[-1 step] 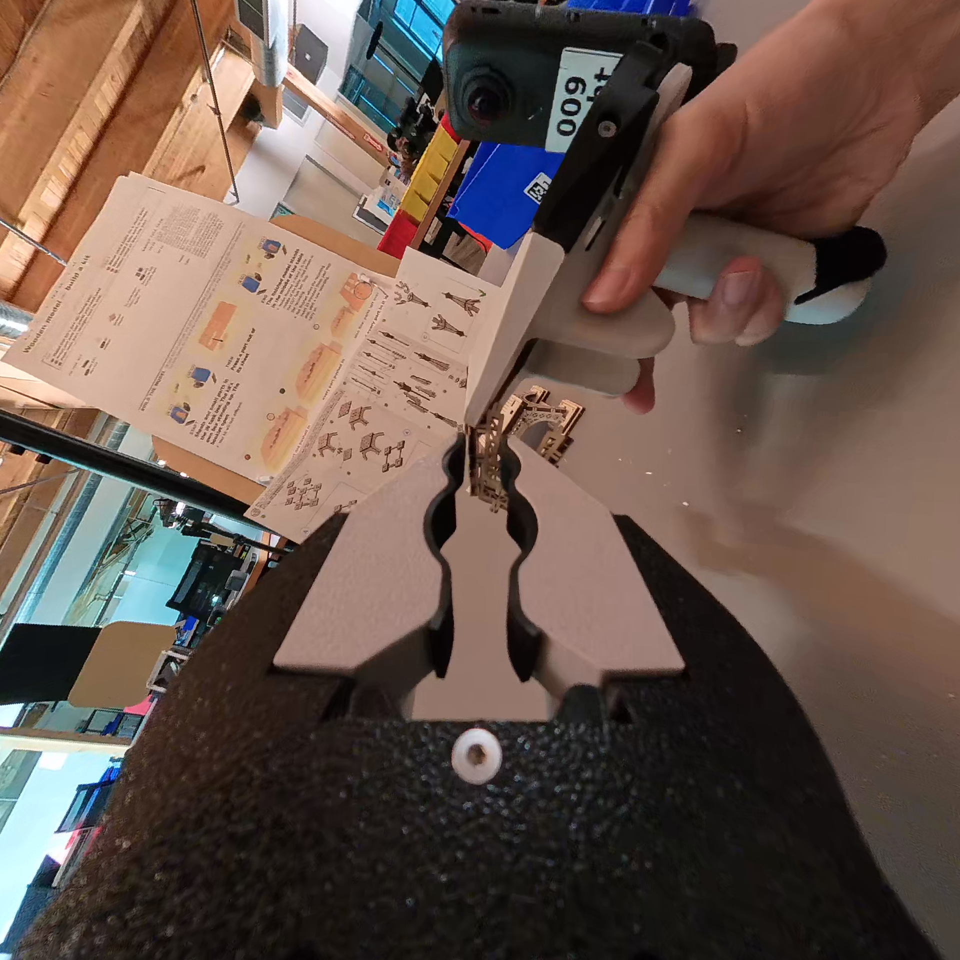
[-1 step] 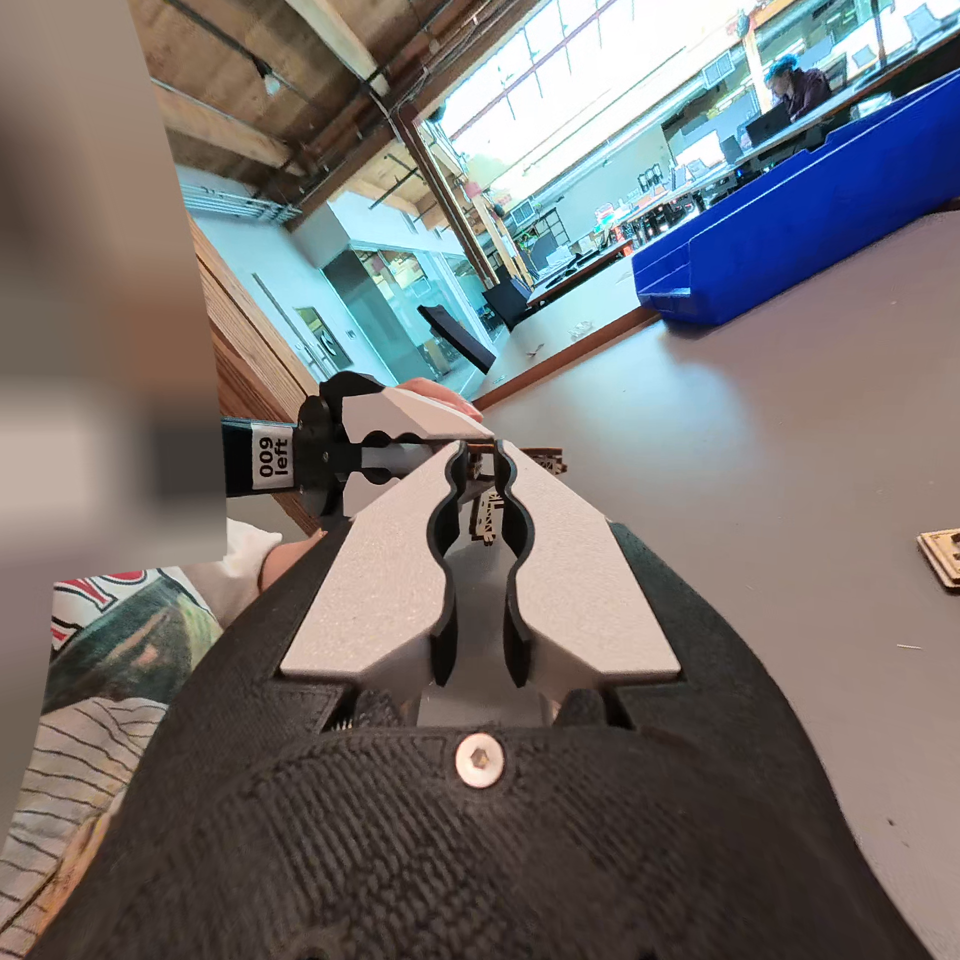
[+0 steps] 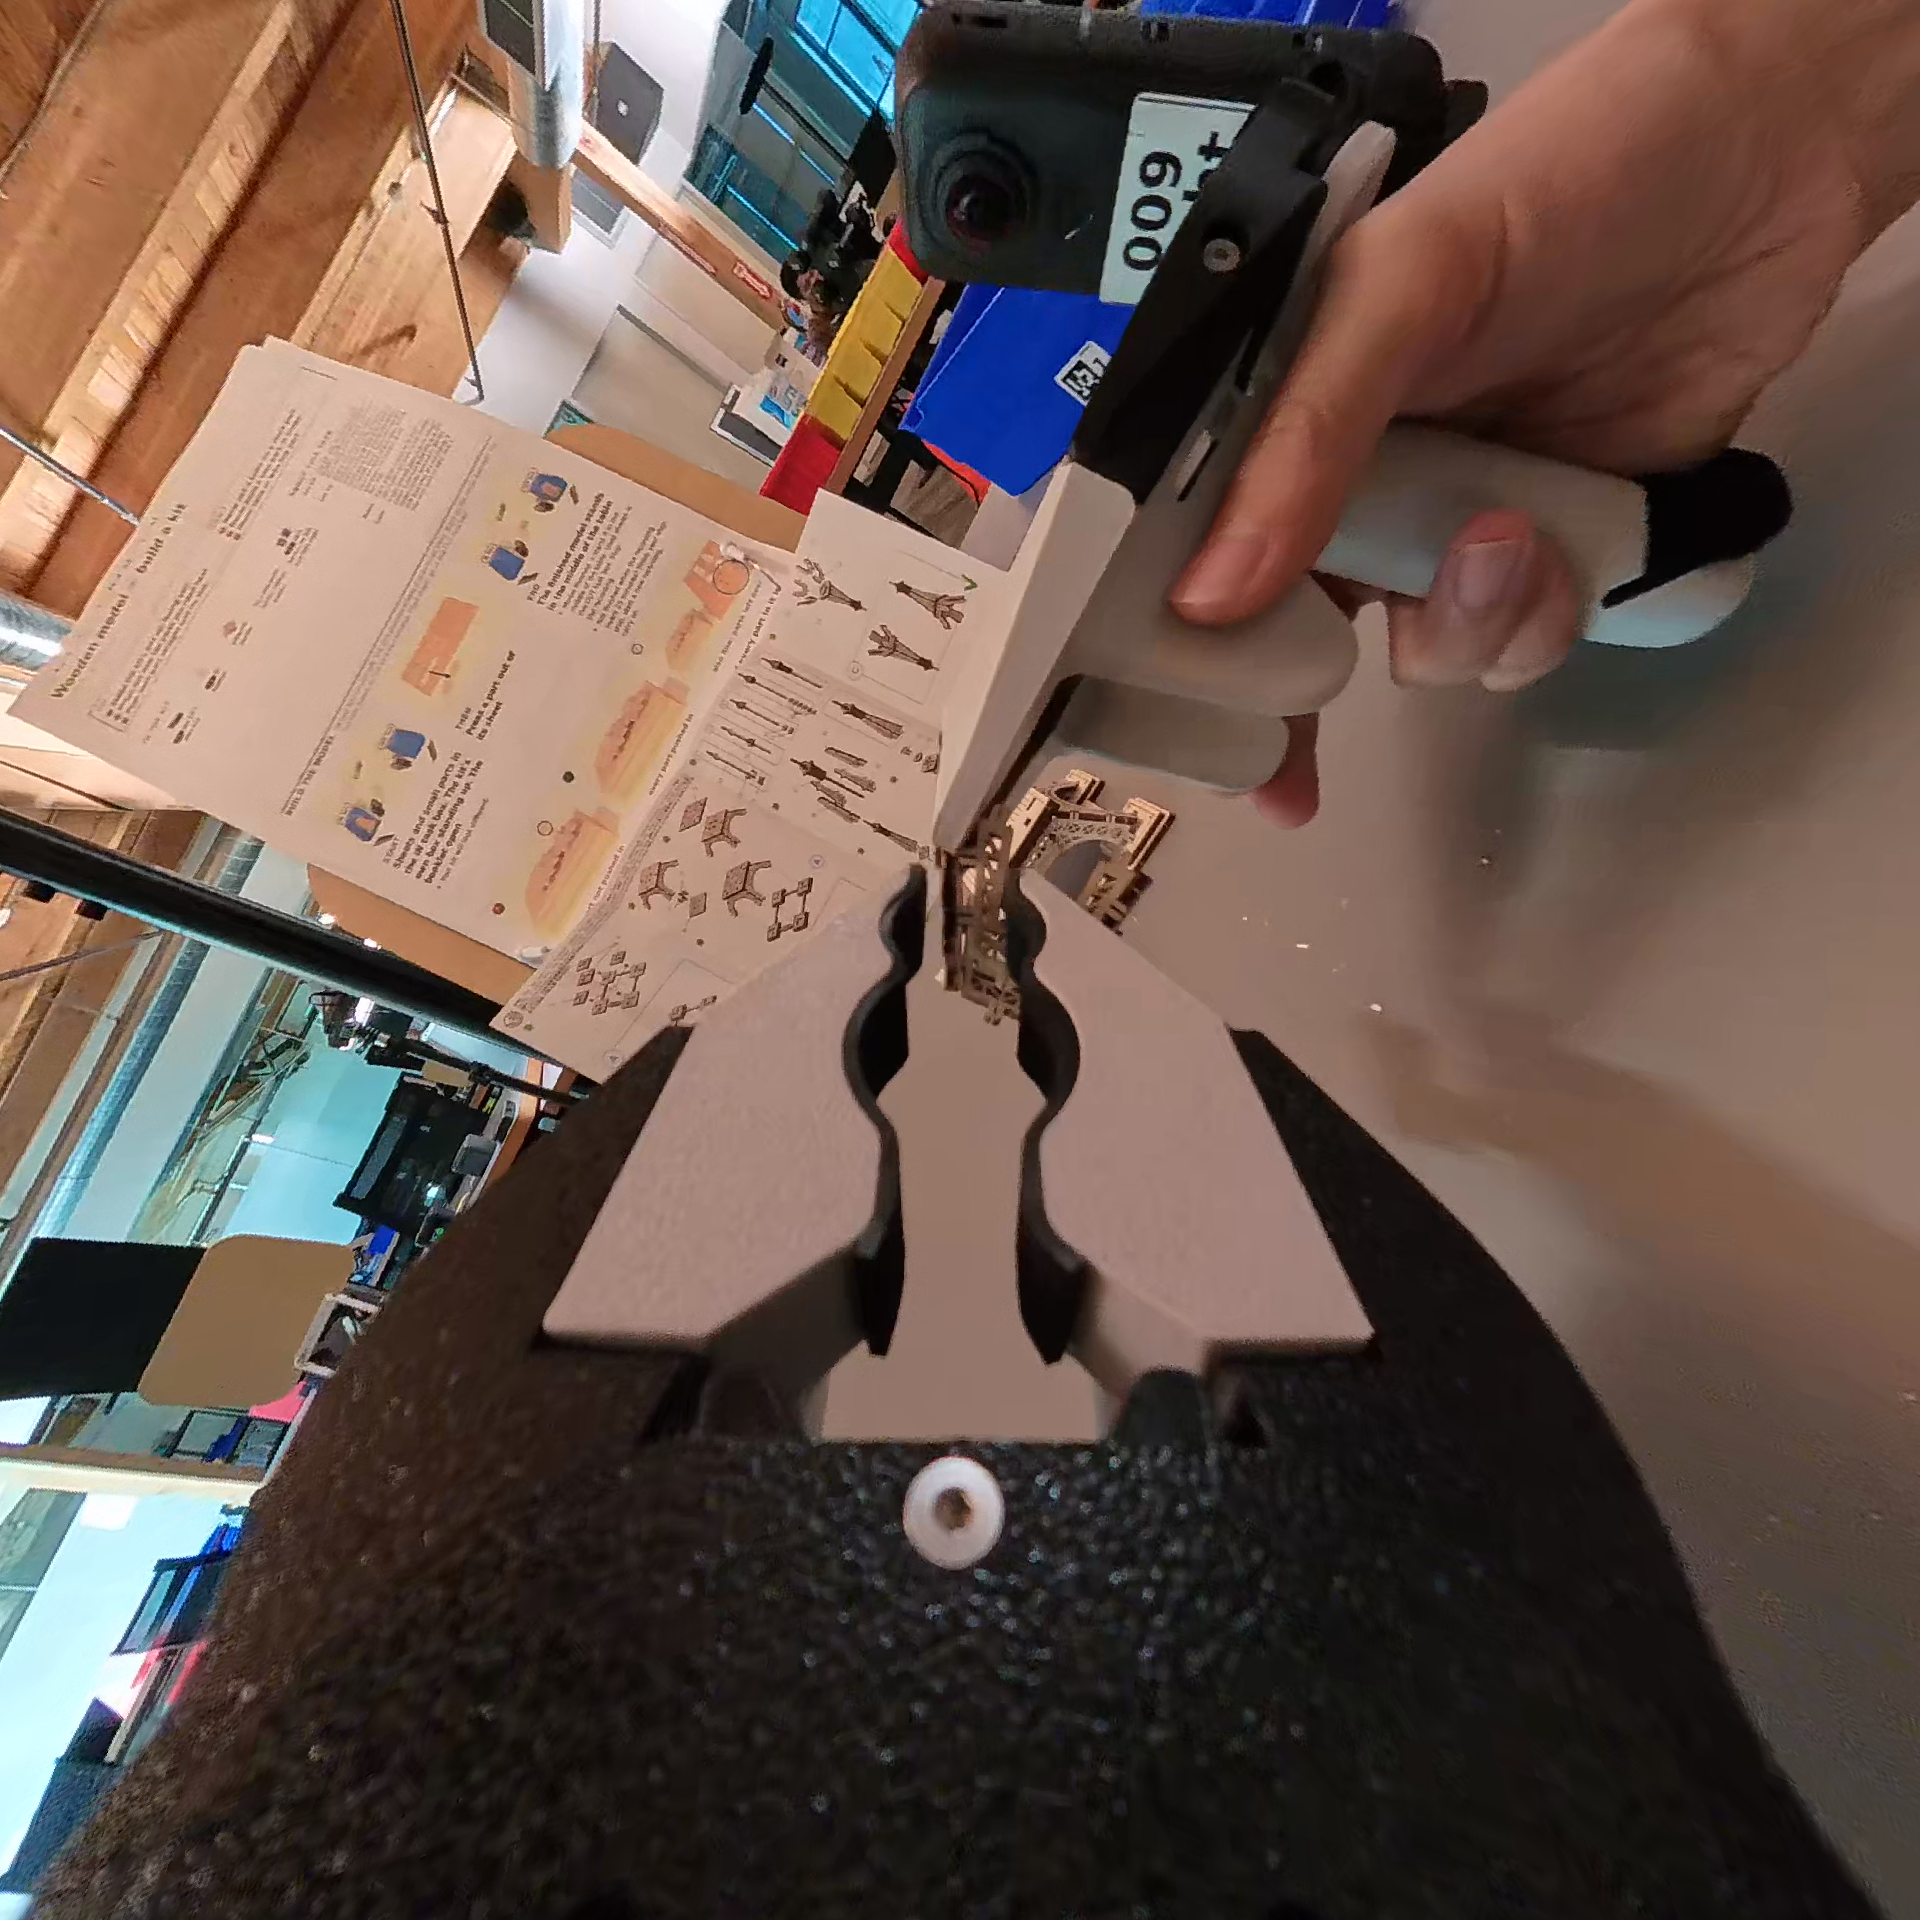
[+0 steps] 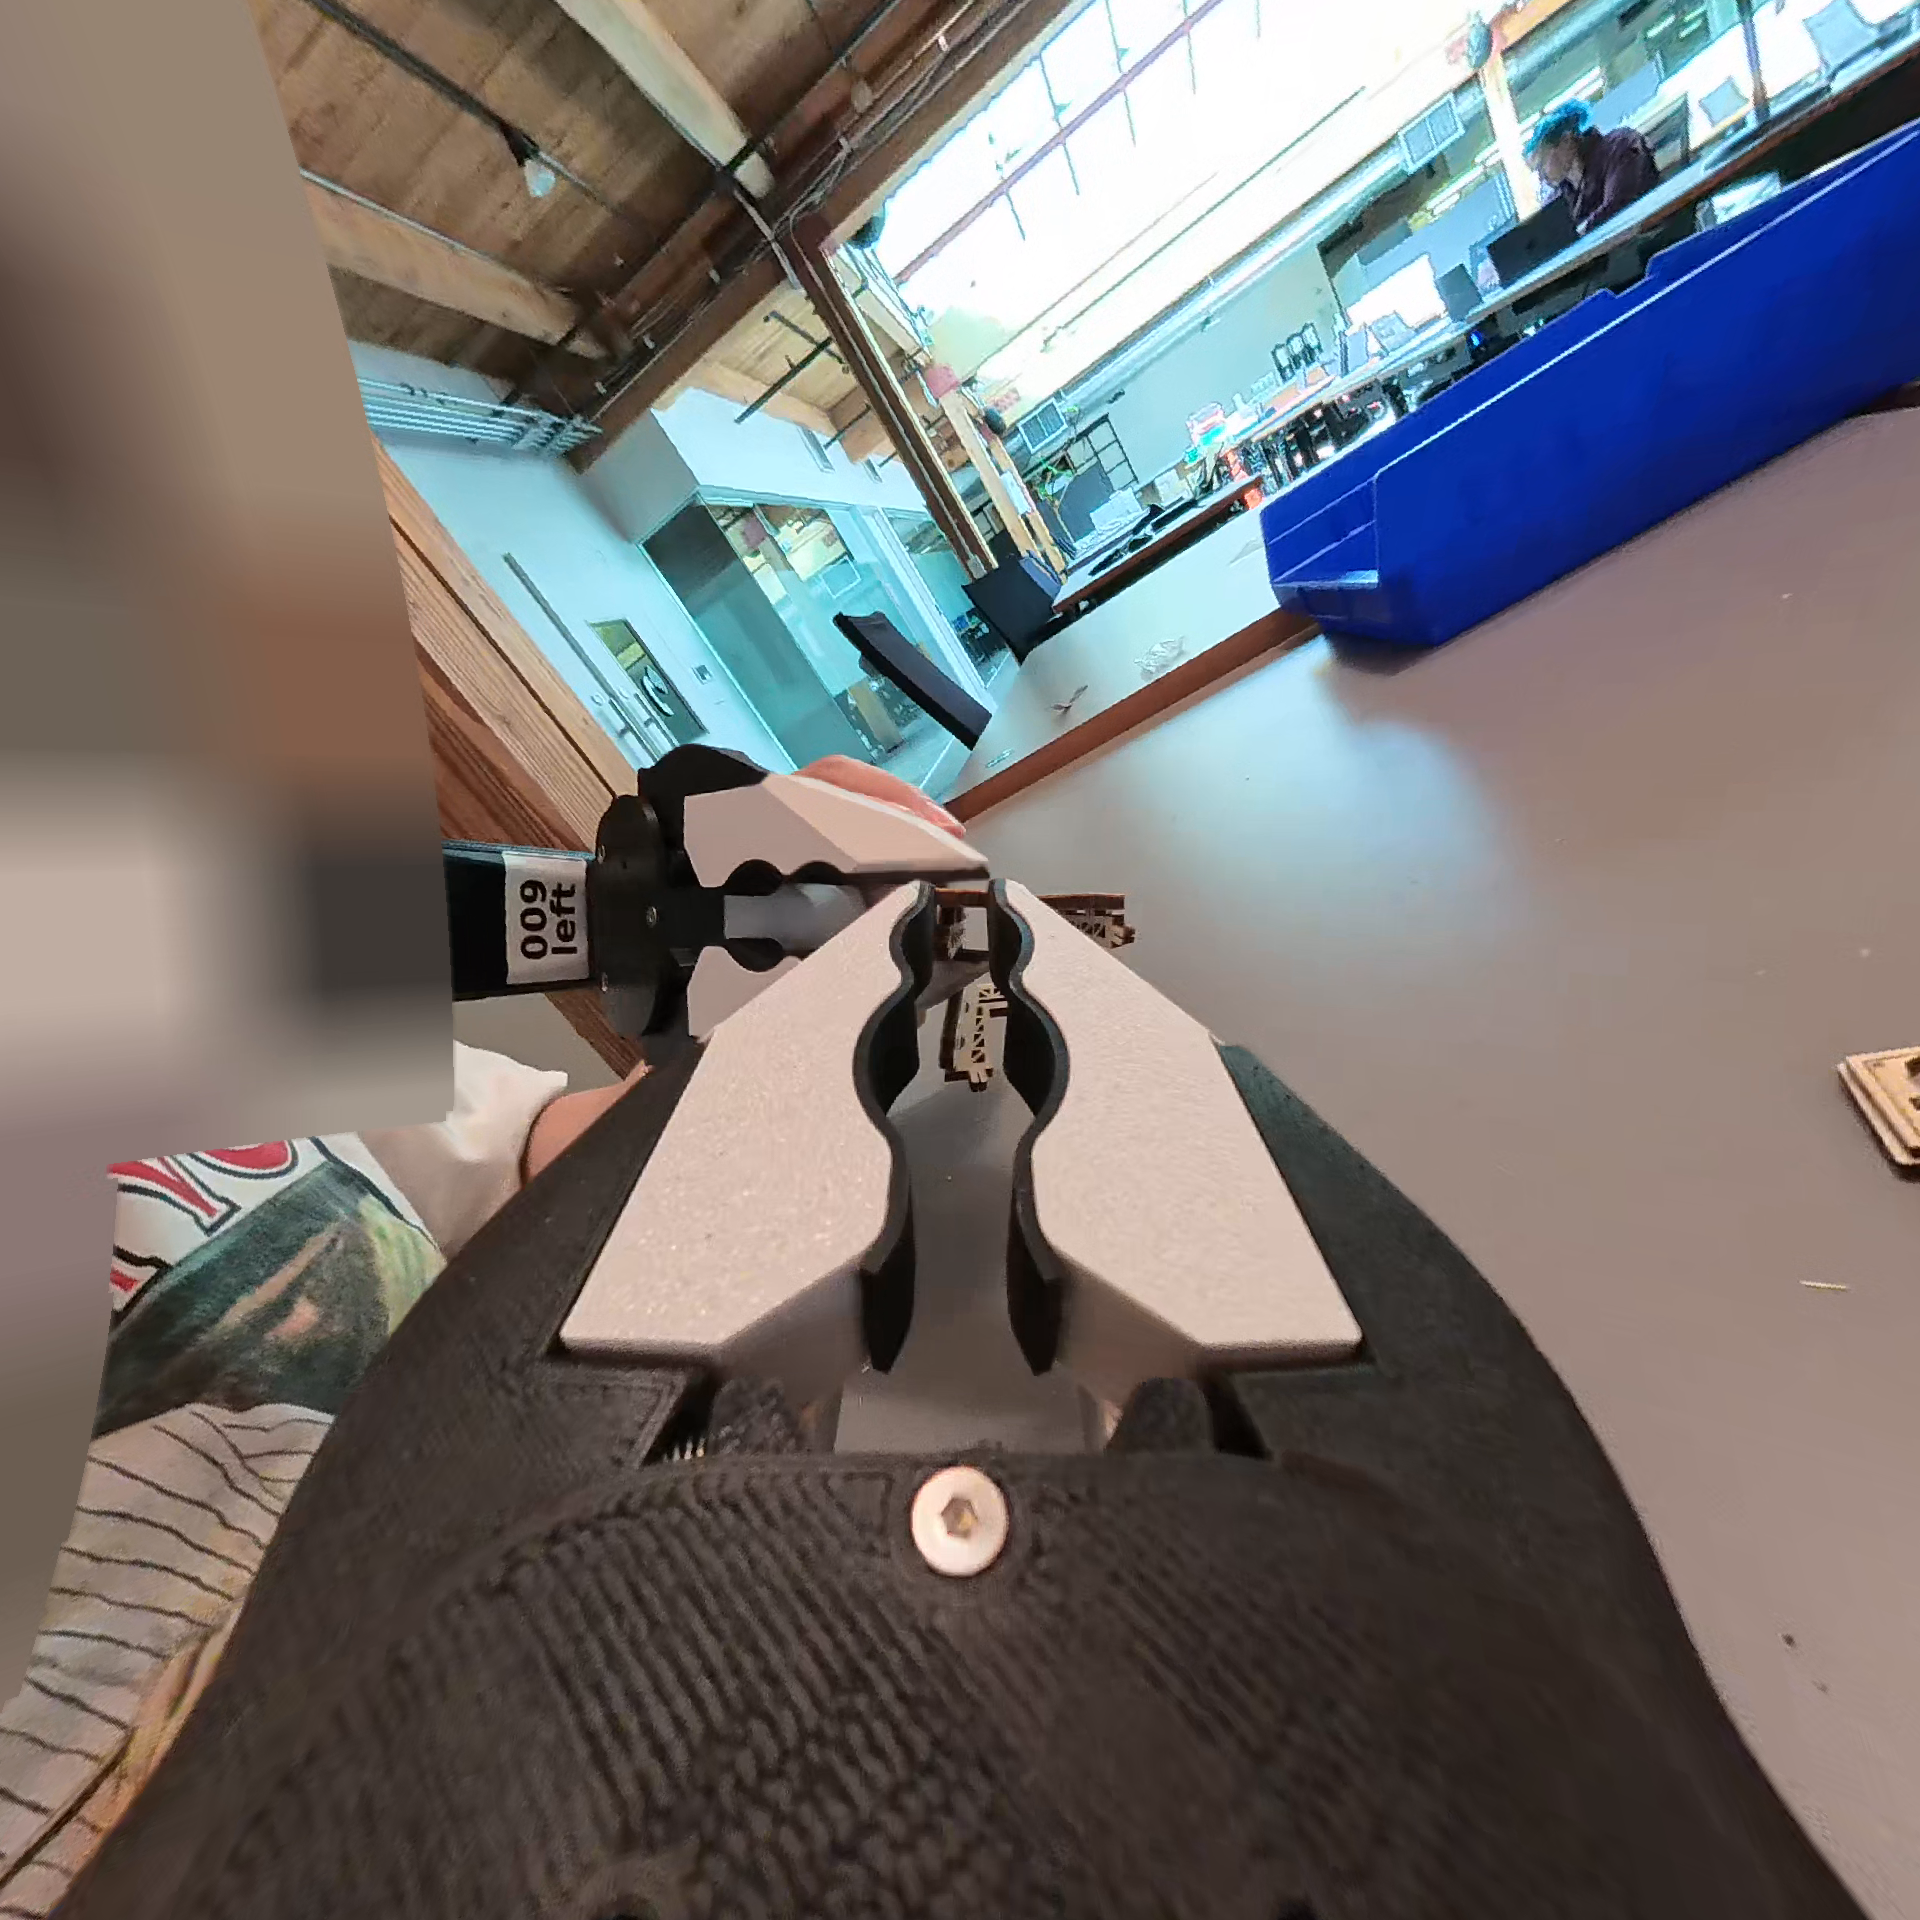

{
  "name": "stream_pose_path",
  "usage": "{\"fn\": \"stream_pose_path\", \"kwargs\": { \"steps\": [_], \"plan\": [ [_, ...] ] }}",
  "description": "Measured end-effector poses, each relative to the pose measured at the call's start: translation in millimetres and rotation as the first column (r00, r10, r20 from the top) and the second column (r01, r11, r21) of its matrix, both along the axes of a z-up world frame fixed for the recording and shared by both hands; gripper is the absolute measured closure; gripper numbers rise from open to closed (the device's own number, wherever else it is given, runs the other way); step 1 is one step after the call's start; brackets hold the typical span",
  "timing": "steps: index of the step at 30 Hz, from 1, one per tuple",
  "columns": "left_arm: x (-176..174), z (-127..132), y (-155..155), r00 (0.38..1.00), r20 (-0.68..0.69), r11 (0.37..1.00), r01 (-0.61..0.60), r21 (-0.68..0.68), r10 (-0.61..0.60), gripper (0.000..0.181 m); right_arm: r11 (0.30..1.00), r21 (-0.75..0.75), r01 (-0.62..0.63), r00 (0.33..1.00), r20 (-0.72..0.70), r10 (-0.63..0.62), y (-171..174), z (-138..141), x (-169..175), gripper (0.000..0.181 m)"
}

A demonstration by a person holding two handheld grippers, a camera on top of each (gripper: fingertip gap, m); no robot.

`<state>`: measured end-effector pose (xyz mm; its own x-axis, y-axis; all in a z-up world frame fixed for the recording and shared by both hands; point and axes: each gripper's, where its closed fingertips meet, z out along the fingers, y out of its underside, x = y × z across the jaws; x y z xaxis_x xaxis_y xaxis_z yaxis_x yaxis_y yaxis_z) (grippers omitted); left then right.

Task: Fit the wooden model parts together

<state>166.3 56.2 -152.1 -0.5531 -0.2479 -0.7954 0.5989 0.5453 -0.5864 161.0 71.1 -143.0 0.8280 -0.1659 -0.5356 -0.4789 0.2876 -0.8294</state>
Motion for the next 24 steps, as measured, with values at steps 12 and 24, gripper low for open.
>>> {"fn": "stream_pose_path", "kwargs": {
  "steps": [12, 24],
  "plan": [
    [10, -6, 0, 0.988, 0.11, 0.991, -0.115, 0.067, 0.107, 0.161, 0.997, 0.046, 0.057, 0.988, -0.145, -0.05, -4, -10, 13, 0.174],
    [11, -2, 1, 0.99, 0.093, 0.994, -0.105, 0.023, 0.103, 0.159, 0.999, 0.002, 0.04, 0.997, -0.061, -0.04, -7, -9, 11, 0.174]
  ]
}}
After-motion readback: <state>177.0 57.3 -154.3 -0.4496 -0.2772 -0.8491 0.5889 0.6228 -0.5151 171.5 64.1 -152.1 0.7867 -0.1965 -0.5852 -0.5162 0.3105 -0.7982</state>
